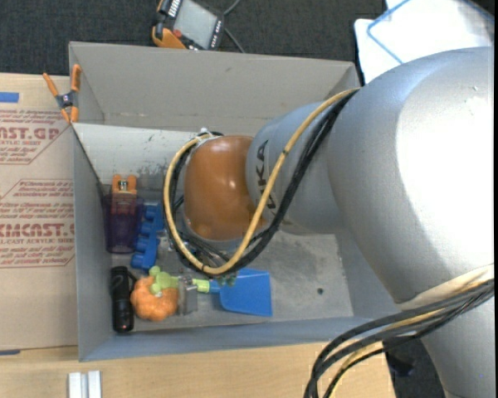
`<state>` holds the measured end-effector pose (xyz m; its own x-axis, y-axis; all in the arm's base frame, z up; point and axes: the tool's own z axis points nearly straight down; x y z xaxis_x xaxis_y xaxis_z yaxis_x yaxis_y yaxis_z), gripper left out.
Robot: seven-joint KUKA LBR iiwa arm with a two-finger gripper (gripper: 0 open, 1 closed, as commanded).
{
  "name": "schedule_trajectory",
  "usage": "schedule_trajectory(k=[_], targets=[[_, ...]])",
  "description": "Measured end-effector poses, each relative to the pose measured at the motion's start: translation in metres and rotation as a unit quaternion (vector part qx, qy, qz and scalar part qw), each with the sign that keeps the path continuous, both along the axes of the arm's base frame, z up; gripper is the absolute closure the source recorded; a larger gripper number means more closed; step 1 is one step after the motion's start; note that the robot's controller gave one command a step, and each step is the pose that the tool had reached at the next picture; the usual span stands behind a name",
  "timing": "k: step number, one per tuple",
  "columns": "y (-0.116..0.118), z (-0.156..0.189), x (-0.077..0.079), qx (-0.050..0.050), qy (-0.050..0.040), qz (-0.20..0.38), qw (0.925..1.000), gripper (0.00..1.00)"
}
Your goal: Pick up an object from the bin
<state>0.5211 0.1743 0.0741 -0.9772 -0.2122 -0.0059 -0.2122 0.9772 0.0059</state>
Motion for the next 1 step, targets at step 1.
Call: schedule_trajectory(k=[1], targets=[[-0.0128,-0.0041,-0.0191,-0.001,0.0024,0.173,0.9849,1.0]])
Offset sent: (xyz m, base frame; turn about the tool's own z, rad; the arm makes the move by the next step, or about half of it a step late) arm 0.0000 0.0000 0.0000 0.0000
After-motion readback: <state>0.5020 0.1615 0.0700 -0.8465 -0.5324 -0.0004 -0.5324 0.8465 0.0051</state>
